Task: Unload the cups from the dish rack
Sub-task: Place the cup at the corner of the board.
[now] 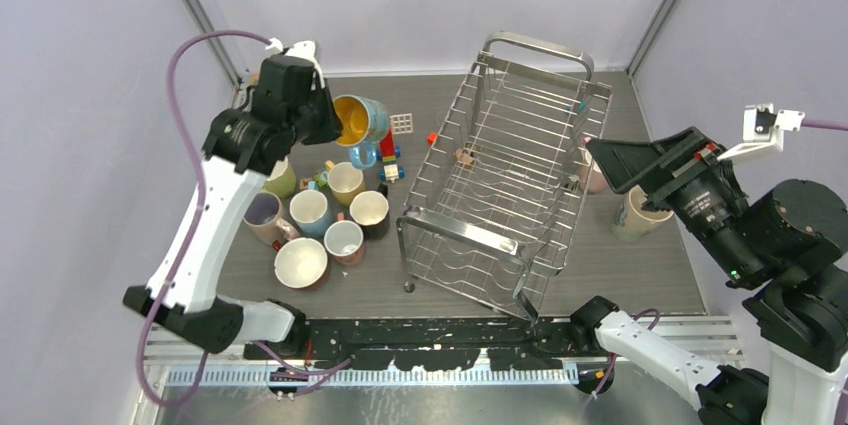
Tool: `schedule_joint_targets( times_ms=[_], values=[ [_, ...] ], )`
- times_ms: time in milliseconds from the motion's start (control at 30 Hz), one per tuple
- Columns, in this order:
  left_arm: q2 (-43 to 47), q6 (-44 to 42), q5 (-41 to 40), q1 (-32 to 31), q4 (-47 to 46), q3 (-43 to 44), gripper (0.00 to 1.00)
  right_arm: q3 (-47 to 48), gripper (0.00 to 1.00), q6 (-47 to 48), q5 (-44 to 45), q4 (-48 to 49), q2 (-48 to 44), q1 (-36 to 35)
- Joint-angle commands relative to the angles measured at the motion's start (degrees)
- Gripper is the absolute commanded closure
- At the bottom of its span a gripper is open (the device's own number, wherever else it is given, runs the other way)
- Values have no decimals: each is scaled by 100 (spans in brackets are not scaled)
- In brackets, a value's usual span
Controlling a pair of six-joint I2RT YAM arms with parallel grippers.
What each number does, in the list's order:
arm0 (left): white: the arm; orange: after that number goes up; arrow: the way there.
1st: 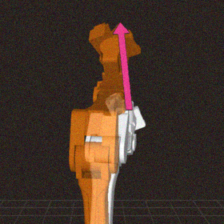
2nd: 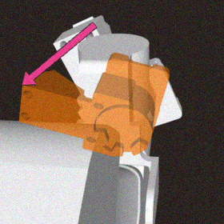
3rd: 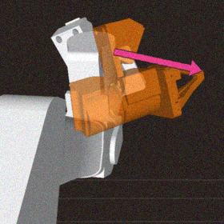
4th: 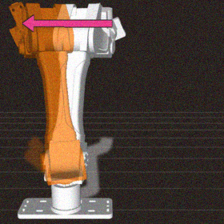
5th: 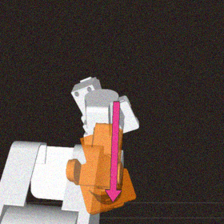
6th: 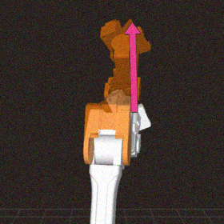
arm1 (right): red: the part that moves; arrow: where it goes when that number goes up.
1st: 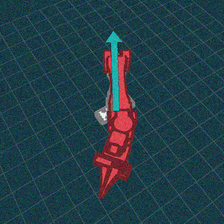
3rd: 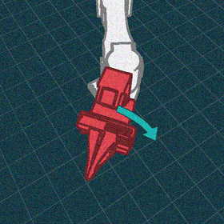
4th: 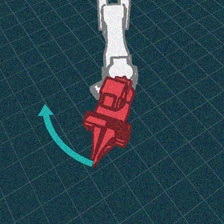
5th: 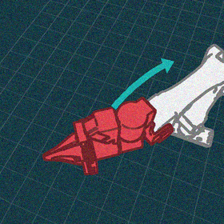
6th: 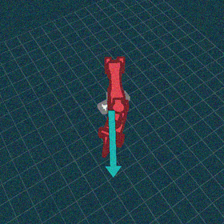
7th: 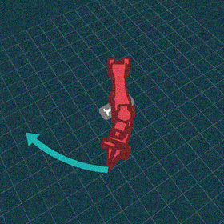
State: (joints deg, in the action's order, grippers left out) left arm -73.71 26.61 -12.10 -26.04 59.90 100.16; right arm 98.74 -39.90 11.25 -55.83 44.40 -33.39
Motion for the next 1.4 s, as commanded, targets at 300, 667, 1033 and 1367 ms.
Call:
schedule_joint_targets(
  times_ms=[300,667,1033,1367],
  values=[
    [-1716,11,1859,398,-222,1049,100,401,0,114,387,-813,-442,-11],
    [-2298,-523,2171,257,204,1130,100,266,0,107,493,-879,-573,-17],
    [-2743,-993,2051,-85,545,1182,100,26,0,61,458,-806,-677,-16],
    [-3317,-1159,1772,-259,547,1304,100,-134,0,44,500,-852,-788,-13]
  ],
)
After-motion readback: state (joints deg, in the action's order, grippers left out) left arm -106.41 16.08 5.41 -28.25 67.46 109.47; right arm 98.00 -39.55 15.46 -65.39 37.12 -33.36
